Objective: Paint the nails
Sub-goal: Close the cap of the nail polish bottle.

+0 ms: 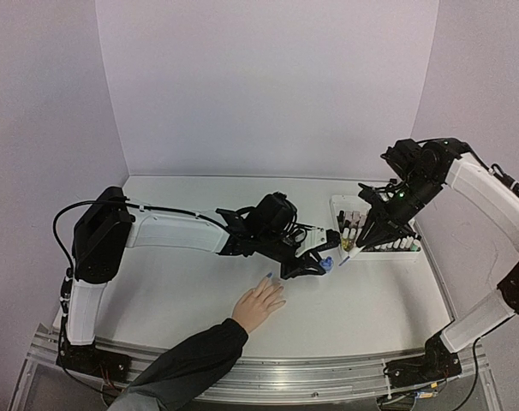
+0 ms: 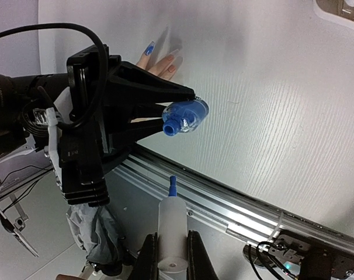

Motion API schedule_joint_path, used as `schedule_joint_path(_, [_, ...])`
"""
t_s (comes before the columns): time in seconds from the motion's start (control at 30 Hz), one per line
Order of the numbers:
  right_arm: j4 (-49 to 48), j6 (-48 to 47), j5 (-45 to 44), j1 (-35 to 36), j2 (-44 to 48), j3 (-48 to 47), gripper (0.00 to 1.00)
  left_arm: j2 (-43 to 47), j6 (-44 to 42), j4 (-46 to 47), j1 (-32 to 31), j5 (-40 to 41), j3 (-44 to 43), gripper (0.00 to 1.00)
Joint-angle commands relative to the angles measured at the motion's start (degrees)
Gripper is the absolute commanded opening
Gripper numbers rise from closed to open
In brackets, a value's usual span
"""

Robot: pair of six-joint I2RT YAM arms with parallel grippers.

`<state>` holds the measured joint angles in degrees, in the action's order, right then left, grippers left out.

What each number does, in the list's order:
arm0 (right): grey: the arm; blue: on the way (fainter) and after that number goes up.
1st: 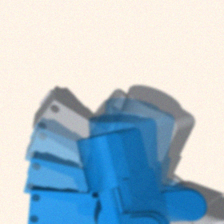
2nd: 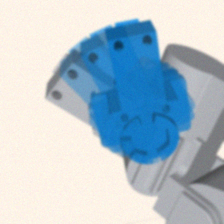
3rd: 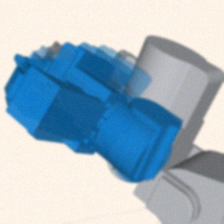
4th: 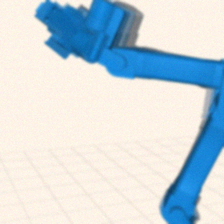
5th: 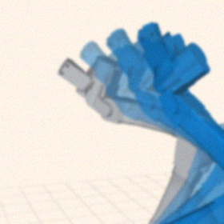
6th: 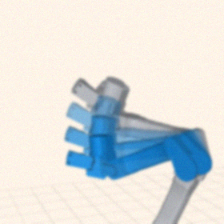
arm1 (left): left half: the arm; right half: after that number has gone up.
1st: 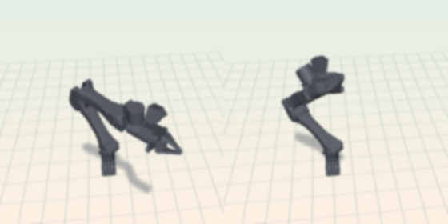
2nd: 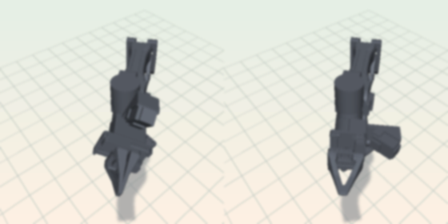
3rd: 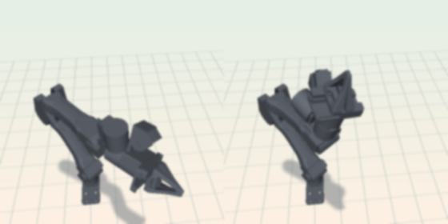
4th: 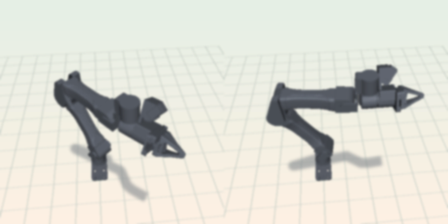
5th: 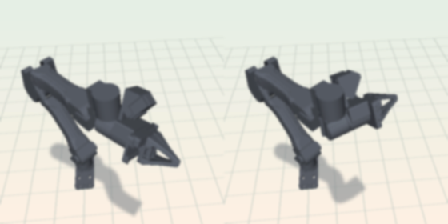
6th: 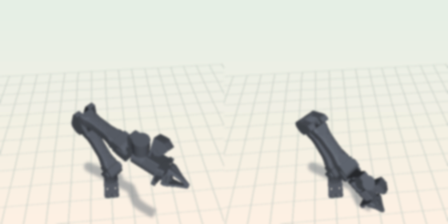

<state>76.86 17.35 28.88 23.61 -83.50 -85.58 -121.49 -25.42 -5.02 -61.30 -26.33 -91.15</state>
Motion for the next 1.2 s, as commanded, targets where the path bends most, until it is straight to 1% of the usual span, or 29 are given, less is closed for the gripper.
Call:
schedule_joint_path(0.0, [9.20,1.06,2.99,0.43,-0.36,-0.83,0.00,2.22,-0.35,0.96,0.02,-0.13,-2.13,0.00])
schedule_joint_path(0.13, [8.52,0.92,3.37,0.40,-1.00,-1.04,0.00,2.22,-0.09,1.04,0.03,-0.12,-1.75,0.00])
schedule_joint_path(0.33, [4.72,2.62,3.65,0.41,-1.92,-0.93,0.00,2.06,-0.13,1.09,0.03,-0.19,-2.01,0.00])
schedule_joint_path(0.57, [3.82,3.08,1.99,0.45,-3.11,-2.71,0.00,1.94,-0.17,0.80,0.00,-0.31,-2.00,0.00])
schedule_joint_path(0.8, [0.90,5.10,1.40,0.42,-3.85,-3.69,0.00,2.05,-0.57,0.49,0.04,-0.48,-2.00,0.00])
schedule_joint_path(0.97, [-2.10,6.89,1.08,0.44,-4.22,-3.81,0.00,2.23,-0.64,0.46,0.03,-0.50,-1.73,0.00])
schedule_joint_path(1.17, [-2.78,7.66,0.47,0.45,-4.19,-3.59,0.00,2.49,-0.60,0.58,0.04,-0.64,-1.43,0.00])
